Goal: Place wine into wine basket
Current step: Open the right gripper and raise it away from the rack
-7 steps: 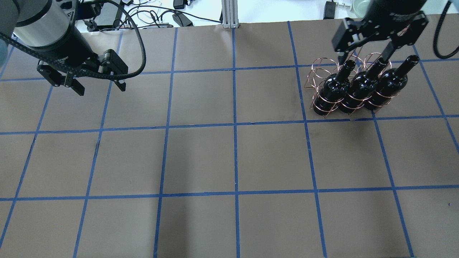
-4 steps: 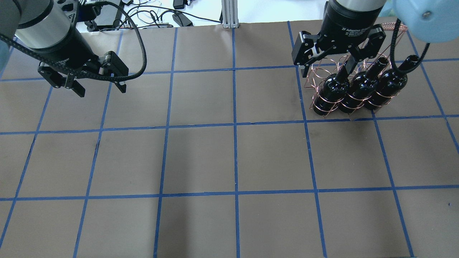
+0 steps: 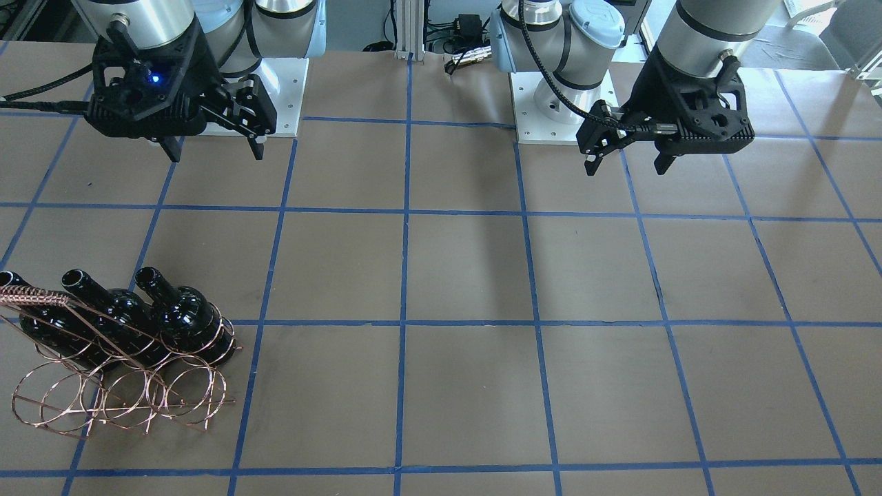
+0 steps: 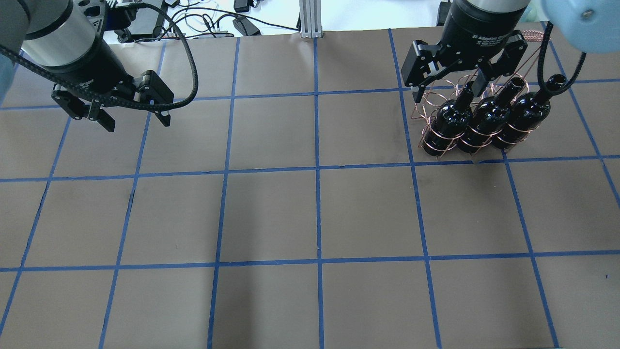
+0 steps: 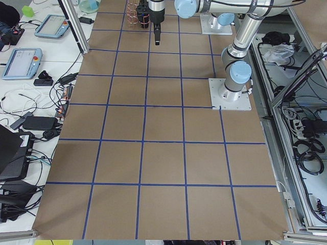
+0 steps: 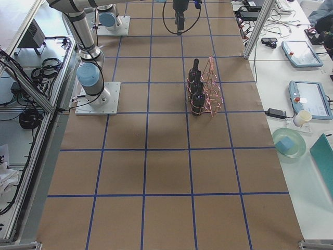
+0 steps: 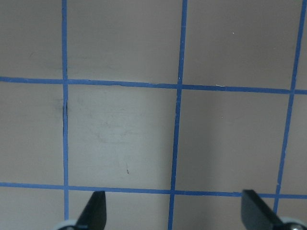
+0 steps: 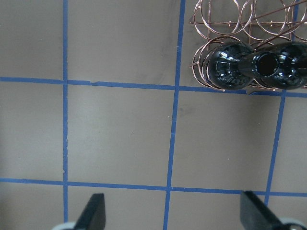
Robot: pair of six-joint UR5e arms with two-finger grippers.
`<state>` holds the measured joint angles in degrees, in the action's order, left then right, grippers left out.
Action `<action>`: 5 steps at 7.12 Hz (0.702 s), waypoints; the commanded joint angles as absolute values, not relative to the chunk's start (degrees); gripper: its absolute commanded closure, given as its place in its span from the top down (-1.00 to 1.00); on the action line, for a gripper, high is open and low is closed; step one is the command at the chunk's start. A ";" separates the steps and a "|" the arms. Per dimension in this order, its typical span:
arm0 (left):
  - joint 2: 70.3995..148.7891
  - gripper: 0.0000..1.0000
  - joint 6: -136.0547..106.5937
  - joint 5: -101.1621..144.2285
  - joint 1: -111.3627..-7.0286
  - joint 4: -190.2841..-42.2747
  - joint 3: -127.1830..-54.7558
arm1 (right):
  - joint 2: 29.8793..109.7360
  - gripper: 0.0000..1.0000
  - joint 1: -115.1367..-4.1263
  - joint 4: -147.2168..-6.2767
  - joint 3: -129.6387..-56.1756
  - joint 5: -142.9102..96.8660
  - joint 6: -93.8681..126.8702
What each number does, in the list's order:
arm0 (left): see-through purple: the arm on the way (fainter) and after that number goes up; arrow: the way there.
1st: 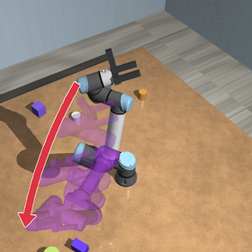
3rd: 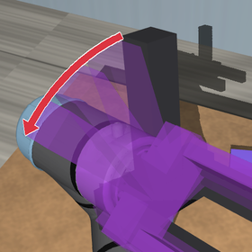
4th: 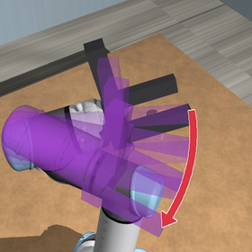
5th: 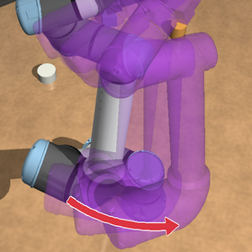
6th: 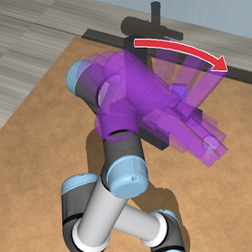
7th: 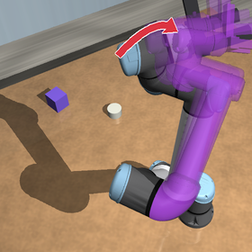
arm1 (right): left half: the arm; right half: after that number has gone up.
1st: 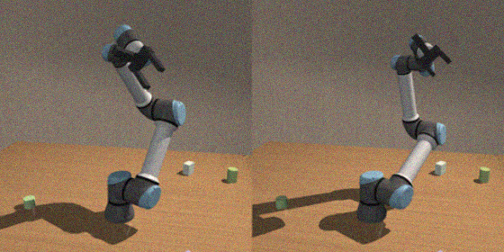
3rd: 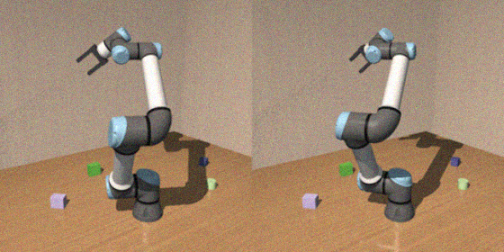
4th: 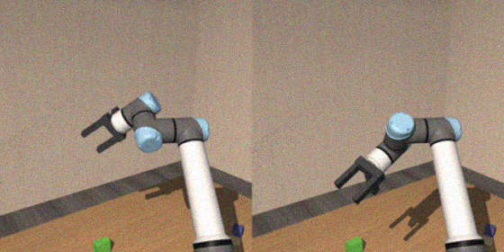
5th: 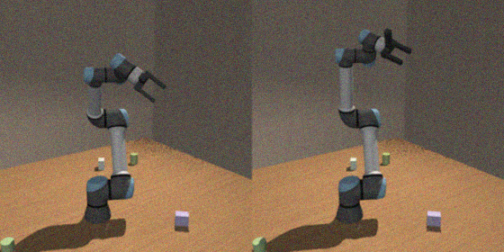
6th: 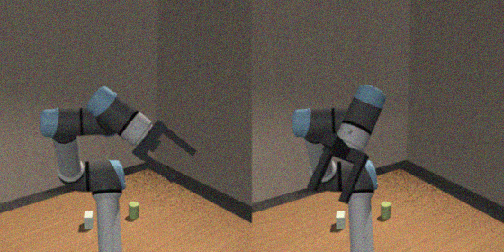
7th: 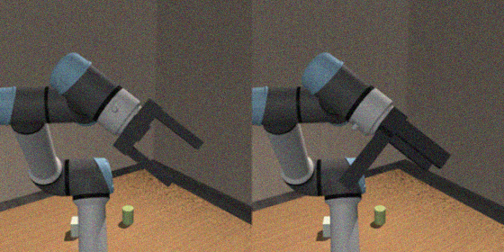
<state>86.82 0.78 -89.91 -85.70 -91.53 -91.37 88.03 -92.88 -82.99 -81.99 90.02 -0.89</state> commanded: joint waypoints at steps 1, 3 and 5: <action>86.75 1.00 0.79 -89.91 -85.69 -91.49 -91.67 | 88.24 0.99 -92.11 -82.71 -82.09 90.35 -1.14; 86.75 1.00 0.79 -90.00 -85.69 -91.49 -91.67 | 88.24 0.99 -91.94 -83.67 -82.00 90.35 -1.76; 86.75 1.00 0.79 -90.09 -85.69 -91.49 -91.67 | 88.24 0.99 -91.93 -84.46 -82.09 90.44 -1.85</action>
